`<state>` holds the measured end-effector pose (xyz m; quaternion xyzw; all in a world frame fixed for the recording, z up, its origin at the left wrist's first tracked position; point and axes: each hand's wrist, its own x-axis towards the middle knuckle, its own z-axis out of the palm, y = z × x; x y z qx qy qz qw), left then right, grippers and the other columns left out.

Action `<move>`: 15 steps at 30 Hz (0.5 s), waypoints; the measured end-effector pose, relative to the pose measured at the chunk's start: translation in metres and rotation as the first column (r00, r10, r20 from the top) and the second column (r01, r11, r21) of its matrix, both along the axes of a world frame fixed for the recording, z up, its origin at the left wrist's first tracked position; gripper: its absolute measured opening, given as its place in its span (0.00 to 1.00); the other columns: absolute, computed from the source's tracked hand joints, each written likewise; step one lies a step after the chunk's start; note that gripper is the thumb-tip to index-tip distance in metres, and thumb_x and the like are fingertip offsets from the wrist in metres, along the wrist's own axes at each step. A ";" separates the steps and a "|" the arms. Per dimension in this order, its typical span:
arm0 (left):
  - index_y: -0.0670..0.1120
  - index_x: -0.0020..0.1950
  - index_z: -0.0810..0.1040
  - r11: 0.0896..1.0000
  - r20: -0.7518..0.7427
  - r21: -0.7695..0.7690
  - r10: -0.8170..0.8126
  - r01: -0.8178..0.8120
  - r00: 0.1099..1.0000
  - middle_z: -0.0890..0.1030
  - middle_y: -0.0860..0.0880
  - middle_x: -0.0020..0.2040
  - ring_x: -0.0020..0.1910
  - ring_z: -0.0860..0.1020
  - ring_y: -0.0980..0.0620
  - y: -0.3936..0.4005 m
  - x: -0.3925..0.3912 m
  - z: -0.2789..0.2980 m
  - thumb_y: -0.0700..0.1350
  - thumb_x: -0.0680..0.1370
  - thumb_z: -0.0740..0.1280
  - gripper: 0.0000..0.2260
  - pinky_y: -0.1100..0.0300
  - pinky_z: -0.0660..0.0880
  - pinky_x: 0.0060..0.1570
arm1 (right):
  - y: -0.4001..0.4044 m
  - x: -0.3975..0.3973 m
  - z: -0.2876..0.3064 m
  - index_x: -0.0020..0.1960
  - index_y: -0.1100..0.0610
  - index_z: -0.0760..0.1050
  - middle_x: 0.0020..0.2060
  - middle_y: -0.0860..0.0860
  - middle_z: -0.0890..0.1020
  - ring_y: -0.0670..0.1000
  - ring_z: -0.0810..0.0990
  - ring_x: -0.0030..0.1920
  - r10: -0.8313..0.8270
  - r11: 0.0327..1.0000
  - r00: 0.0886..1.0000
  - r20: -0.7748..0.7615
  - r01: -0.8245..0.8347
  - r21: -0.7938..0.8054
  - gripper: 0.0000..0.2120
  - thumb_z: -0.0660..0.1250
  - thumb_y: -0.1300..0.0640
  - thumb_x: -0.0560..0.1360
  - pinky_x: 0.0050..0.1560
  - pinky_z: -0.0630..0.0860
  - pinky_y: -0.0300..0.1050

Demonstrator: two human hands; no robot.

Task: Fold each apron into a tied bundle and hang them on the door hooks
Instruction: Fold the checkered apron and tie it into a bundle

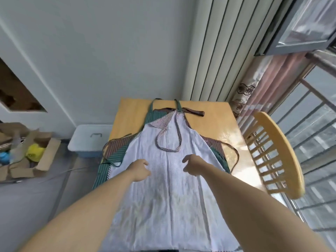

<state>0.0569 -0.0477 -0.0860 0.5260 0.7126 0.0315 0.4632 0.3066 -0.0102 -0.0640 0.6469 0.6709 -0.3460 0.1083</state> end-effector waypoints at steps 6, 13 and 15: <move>0.47 0.77 0.66 1.000 -0.171 -0.019 -0.003 -0.001 0.985 0.70 0.45 0.74 0.63 0.77 0.46 0.068 -0.018 -0.045 0.47 0.79 0.70 0.27 0.55 0.75 0.58 | 0.103 -0.013 -0.053 0.75 0.46 0.68 0.60 0.51 0.78 0.54 0.80 0.56 0.071 0.997 0.997 0.039 -0.070 -0.025 0.28 0.64 0.59 0.76 0.42 0.72 0.43; 0.50 0.81 0.58 0.995 -0.398 -0.060 0.049 -0.080 0.916 0.64 0.49 0.78 0.75 0.65 0.46 0.071 -0.086 -0.087 0.44 0.77 0.71 0.35 0.49 0.69 0.70 | 0.144 -0.034 -0.107 0.69 0.53 0.65 0.57 0.52 0.78 0.57 0.80 0.54 0.143 0.981 0.981 0.133 -0.123 -0.148 0.23 0.66 0.55 0.76 0.47 0.77 0.49; 0.52 0.80 0.58 0.998 -0.480 -0.066 -0.029 -0.003 0.877 0.66 0.51 0.72 0.72 0.66 0.48 0.073 -0.099 -0.092 0.45 0.77 0.71 0.35 0.52 0.71 0.66 | 0.158 -0.039 -0.111 0.60 0.55 0.69 0.57 0.53 0.79 0.57 0.80 0.54 0.203 0.973 0.959 0.197 -0.175 -0.150 0.13 0.65 0.57 0.77 0.44 0.74 0.49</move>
